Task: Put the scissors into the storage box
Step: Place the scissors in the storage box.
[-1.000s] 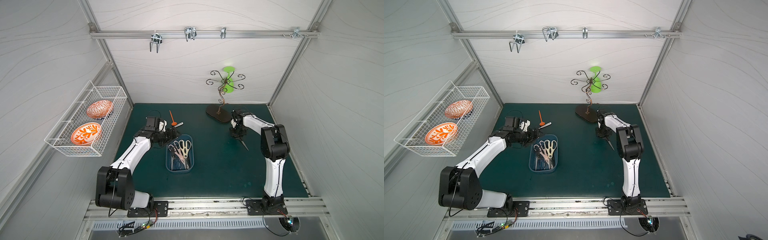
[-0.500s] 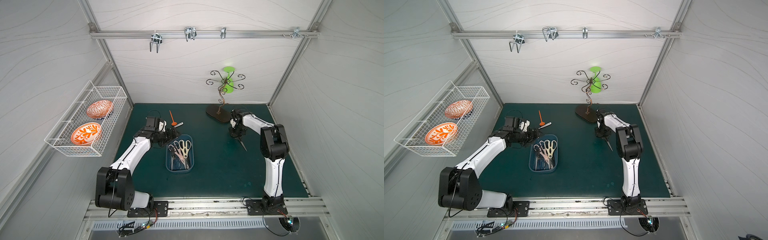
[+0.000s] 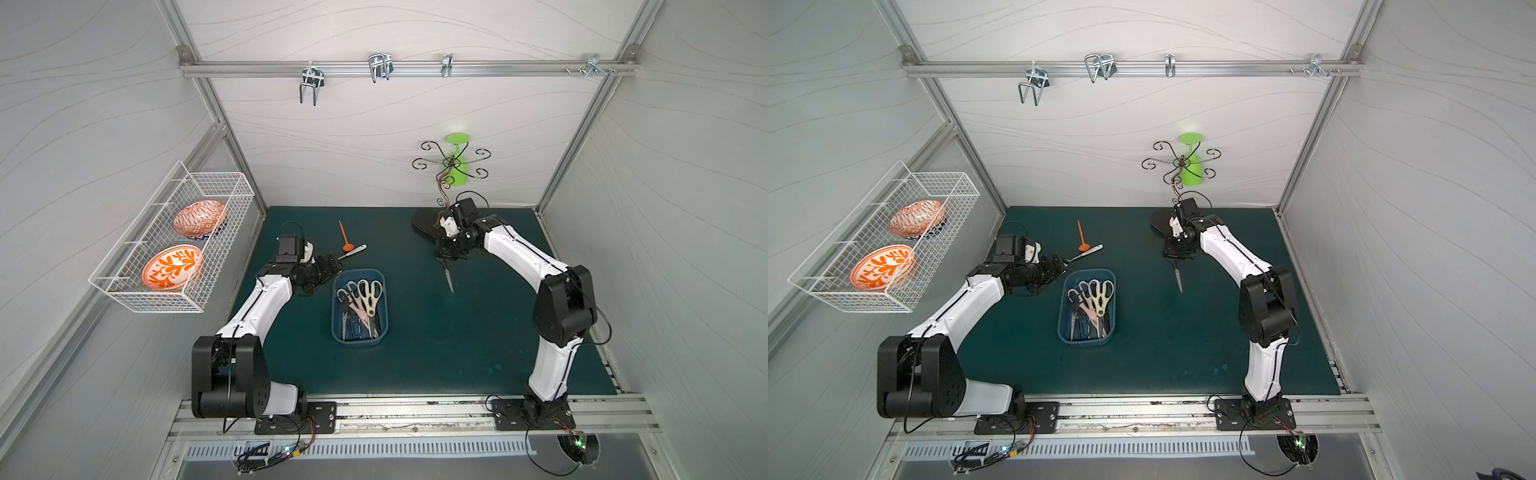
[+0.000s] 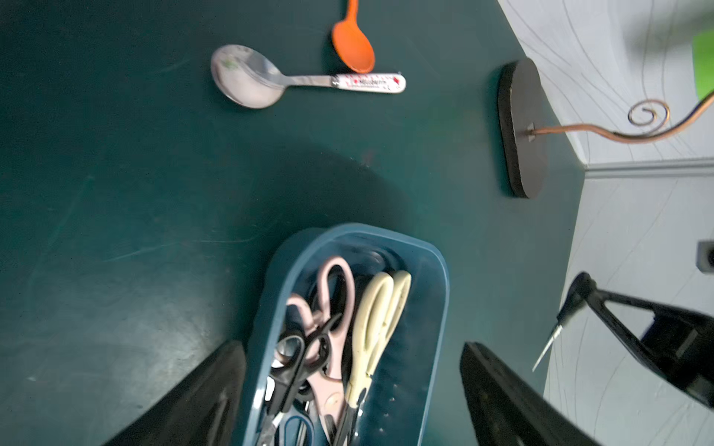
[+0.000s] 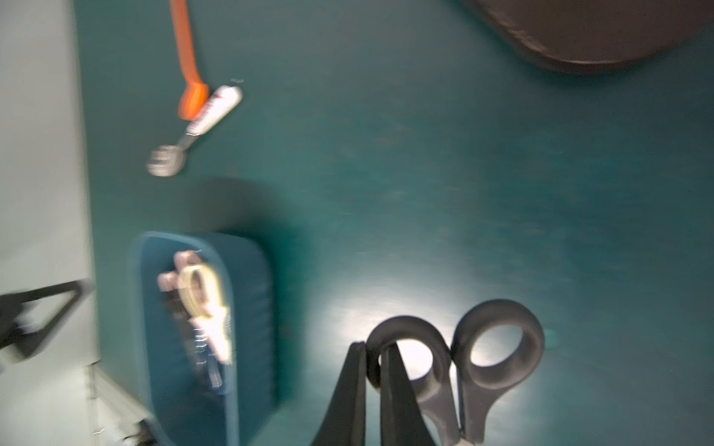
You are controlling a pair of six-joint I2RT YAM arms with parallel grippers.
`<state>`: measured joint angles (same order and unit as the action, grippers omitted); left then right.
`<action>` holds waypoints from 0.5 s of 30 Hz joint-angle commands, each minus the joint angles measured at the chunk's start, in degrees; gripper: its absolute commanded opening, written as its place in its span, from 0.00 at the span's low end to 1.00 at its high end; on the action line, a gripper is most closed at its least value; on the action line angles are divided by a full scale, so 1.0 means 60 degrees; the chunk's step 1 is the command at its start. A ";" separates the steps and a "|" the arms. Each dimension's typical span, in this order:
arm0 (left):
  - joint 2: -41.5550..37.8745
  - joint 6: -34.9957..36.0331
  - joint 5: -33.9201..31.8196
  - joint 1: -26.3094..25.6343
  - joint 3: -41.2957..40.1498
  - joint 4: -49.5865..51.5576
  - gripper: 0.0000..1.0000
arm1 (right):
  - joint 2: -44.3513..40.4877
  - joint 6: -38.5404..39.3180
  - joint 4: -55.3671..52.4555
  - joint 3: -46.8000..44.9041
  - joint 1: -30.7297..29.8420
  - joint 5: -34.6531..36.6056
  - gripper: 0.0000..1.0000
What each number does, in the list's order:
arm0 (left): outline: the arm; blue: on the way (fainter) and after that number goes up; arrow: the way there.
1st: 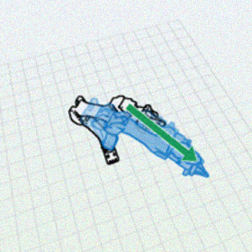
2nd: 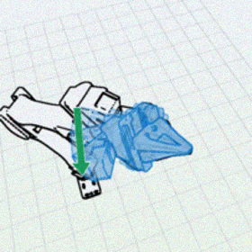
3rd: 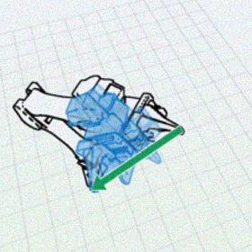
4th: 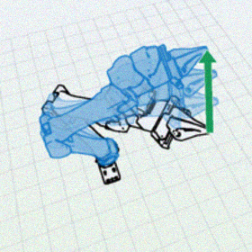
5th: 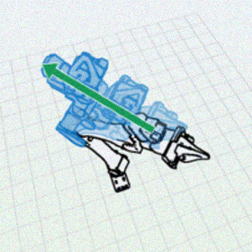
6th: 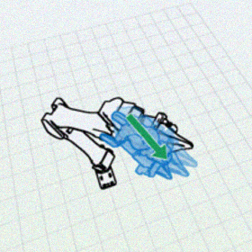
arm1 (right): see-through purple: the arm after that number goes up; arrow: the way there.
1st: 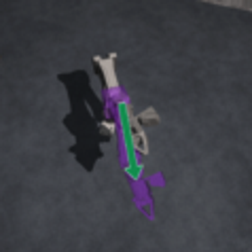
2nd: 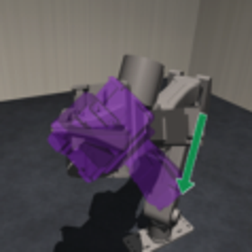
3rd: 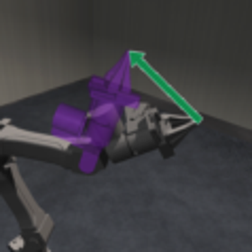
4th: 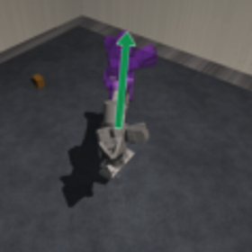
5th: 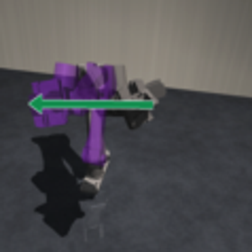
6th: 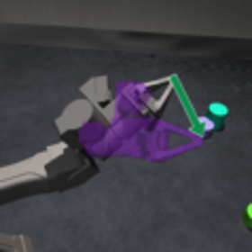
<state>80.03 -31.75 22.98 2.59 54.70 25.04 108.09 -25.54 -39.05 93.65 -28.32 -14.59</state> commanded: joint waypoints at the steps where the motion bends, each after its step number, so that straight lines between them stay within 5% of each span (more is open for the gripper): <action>1: -0.0165 -0.0136 -0.0330 0.0321 -0.0287 -0.0588 0.92 | -0.0105 -0.1141 0.0616 0.0047 -0.0958 -0.0763 0.00; 15: -0.0139 -0.0740 -0.0156 0.0863 -0.0430 -0.0855 0.92 | 0.1190 -0.3575 0.2817 0.1256 -0.3752 -0.0610 0.00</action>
<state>80.03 -34.94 21.65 7.03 51.86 21.93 113.16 -43.09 -25.41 99.77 -48.75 -19.03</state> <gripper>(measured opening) 0.920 0.084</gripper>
